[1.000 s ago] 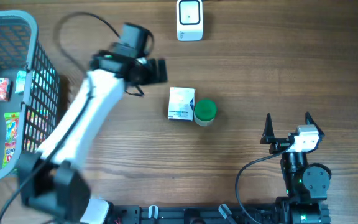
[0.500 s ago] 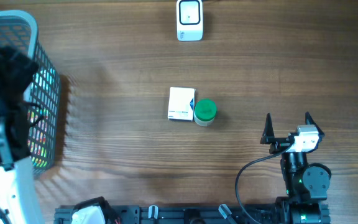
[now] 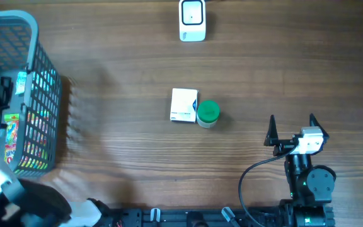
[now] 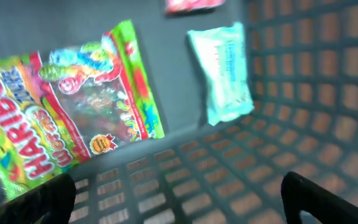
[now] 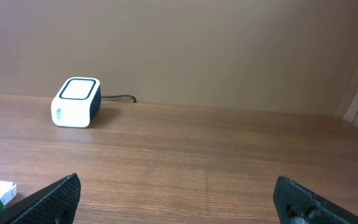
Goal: Scan the item barcode
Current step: 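Reach into the basket and grasp the Haribo candy bag with left gripper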
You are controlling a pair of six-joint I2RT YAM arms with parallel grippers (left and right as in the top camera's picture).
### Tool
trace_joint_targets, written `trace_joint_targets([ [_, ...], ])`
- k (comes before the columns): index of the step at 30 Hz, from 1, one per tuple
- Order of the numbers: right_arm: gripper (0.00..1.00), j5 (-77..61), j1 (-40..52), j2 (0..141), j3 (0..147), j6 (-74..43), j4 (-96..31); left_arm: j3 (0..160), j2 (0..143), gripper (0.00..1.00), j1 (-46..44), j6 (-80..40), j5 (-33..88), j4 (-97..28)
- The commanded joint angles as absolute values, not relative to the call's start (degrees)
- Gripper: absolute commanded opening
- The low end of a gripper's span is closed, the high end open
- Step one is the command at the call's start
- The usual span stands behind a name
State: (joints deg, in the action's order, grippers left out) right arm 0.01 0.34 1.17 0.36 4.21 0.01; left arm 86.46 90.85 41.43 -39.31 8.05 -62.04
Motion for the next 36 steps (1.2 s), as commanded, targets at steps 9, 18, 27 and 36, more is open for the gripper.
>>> trace_joint_targets([
  [9, 1.0, -0.5, 0.5, 0.8, 0.3, 4.5, 0.3, 86.1, 106.8, 1.0, 42.3, -51.5, -7.2, -70.5],
  [18, 1.0, -0.5, 0.5, 0.8, 0.3, 4.5, 0.3, 79.8, 107.0, 1.0, 42.4, -51.9, -12.5, -62.8],
  [27, 1.0, -0.5, 0.5, 0.8, 0.3, 4.5, 0.3, 52.0, 107.1, 0.82, 42.4, -51.9, -12.3, -34.3],
  [36, 1.0, -0.5, 0.5, 0.8, 0.3, 4.5, 0.3, 56.8, 102.1, 0.04, 42.4, -46.9, 7.6, -35.7],
])
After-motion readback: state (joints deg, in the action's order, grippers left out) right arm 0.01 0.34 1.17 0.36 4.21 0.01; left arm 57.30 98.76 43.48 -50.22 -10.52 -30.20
